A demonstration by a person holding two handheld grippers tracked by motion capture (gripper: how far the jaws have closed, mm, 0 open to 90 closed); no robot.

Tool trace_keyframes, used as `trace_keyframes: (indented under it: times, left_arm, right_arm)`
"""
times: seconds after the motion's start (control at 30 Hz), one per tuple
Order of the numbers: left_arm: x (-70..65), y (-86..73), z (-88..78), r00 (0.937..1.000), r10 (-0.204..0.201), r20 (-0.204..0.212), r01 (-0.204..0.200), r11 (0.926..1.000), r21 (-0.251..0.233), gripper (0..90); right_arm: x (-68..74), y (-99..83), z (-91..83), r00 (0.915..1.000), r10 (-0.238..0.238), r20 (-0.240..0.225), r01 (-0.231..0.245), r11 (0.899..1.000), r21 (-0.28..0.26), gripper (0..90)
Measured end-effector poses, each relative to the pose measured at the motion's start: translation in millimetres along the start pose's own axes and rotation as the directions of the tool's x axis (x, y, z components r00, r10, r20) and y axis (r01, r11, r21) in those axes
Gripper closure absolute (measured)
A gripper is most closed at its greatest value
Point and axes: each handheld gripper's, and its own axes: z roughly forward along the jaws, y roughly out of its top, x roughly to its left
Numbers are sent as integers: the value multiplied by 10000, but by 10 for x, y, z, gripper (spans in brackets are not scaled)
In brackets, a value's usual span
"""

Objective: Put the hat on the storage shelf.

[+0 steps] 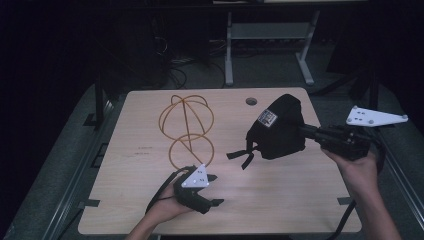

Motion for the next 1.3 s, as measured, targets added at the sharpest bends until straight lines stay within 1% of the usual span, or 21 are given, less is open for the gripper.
trace_keyframes:
  times: [0.2,0.23,0.27,0.3,0.43,0.53,0.6,0.73,0.9,1.07,1.13,1.3]
  left_arm:
    - [10,-11,-12,10000,-60,-31,60,10000,-26,259]
    - [12,-13,-14,10000,-57,-80,57,10000,-17,259]
    - [14,-16,-13,9999,-70,-130,70,10000,-4,240]
    - [20,-19,-10,9998,-97,-177,97,10000,-4,240]
    - [34,-30,-12,9998,-148,-142,149,9999,13,235]
    - [27,-29,-9,9999,-78,-146,78,10000,2,235]
    - [26,-29,-9,9999,-43,-136,43,10000,20,235]
    - [26,-36,-8,9999,-121,-86,121,9999,4,235]
    - [26,-36,-9,9999,-111,-100,111,9999,2,235]
    - [22,-35,-7,9999,-98,-76,98,9999,-20,235]
    - [22,-36,-7,9999,-111,-28,111,9999,-40,235]
    - [25,-39,-9,9999,-136,-10,135,9999,-97,235]
  right_arm:
    - [23,131,82,9998,-144,-129,144,9999,41,861]
    - [27,156,103,9997,-167,-156,168,9998,45,860]
    - [35,192,129,9996,-175,-212,176,9998,57,860]
    - [35,192,129,9996,-175,-212,176,9998,57,860]
    - [43,273,186,9992,-235,-330,237,9997,51,860]
    - [53,350,238,9987,-292,-429,296,9995,93,860]
    - [61,386,261,9983,-321,-480,328,9994,139,861]
    - [76,439,294,9979,-385,-530,395,9991,171,860]
    - [95,514,363,9970,-440,-643,454,9988,195,860]
    - [123,591,458,9955,-523,-796,542,9983,224,860]
    - [143,645,518,9941,-643,-873,667,9975,246,860]
    - [182,725,585,9917,-732,-1052,763,9968,254,860]
